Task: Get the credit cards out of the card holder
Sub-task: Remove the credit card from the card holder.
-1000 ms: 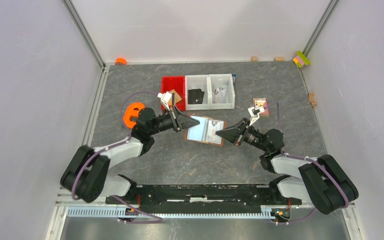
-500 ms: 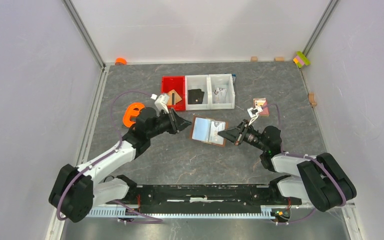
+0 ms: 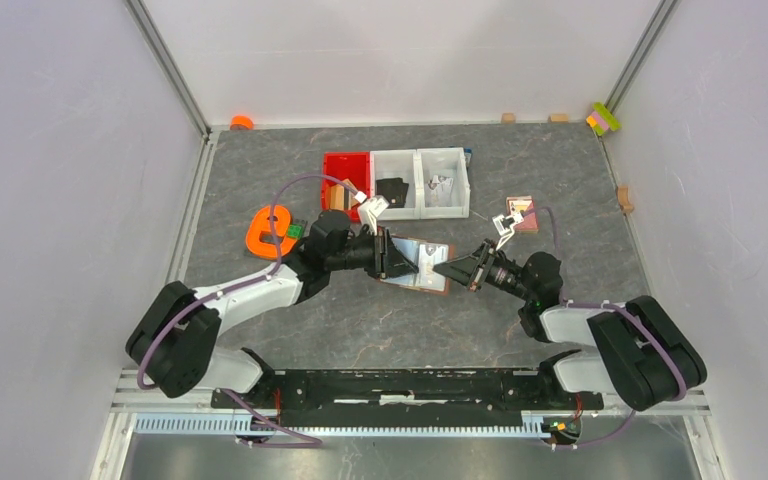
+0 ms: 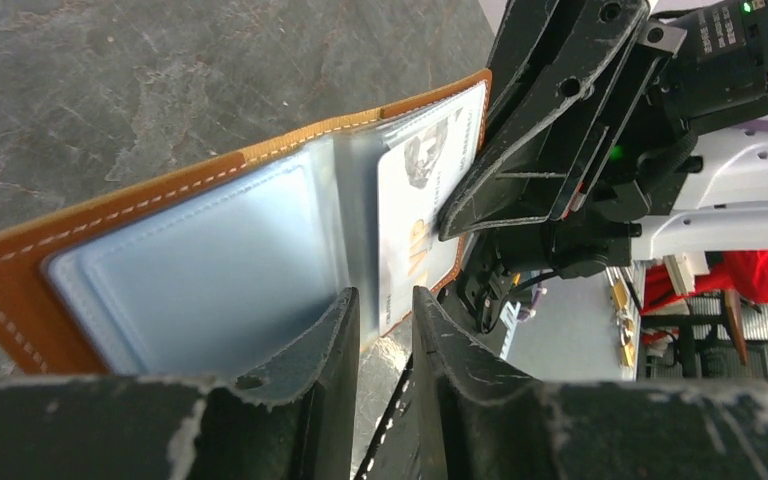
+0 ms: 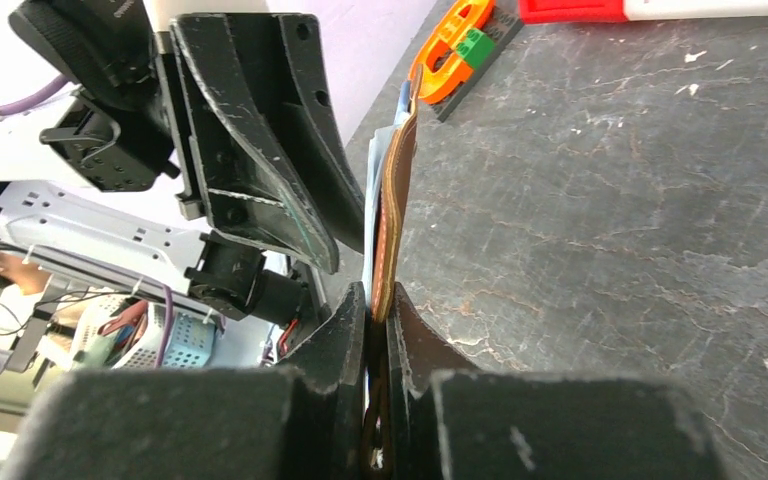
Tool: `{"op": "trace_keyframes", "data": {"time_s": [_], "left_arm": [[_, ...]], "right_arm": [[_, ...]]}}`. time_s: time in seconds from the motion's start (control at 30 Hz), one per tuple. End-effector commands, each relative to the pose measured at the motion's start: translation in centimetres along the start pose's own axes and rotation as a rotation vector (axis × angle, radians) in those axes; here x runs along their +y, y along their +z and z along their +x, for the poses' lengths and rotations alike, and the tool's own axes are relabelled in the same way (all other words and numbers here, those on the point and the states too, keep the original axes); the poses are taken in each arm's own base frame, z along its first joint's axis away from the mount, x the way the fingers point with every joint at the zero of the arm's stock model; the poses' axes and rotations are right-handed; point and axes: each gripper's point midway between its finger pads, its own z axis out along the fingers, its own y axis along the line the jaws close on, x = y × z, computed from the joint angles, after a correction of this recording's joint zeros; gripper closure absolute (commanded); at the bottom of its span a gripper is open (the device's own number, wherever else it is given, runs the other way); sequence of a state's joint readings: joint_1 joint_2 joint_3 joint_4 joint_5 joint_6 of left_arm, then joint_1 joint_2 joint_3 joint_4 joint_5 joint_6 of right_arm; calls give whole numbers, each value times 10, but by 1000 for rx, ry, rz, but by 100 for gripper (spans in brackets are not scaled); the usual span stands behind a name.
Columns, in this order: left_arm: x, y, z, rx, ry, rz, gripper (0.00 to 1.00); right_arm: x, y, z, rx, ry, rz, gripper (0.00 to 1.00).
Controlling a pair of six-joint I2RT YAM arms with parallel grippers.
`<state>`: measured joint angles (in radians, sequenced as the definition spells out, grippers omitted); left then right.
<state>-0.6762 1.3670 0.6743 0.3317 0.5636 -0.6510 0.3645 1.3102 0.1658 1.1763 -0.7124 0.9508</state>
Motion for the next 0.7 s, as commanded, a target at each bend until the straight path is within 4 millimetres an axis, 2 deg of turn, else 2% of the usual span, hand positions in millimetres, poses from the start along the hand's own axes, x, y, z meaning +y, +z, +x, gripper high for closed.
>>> {"op": "trace_keyframes", "data": {"time_s": [0.0,0.1,0.37,0.6,0.67], "left_arm": [[-23,5,-17,-19,74,112,68],[-26,6,-16,-13,68,131,68],[-41,6,-15,0,63,223,71],[-51,6,-14,8,38,292,93],[-50,4,-16,-5,41,286,97]], "right_arm": [[31,3,-16,-32,-27,-137,100],[38,2,-16,-34,-15,-174,100],[40,6,-11,-4,0,-192,100],[42,8,-9,8,1,-204,100],[43,8,-9,6,-4,-208,97]]}}
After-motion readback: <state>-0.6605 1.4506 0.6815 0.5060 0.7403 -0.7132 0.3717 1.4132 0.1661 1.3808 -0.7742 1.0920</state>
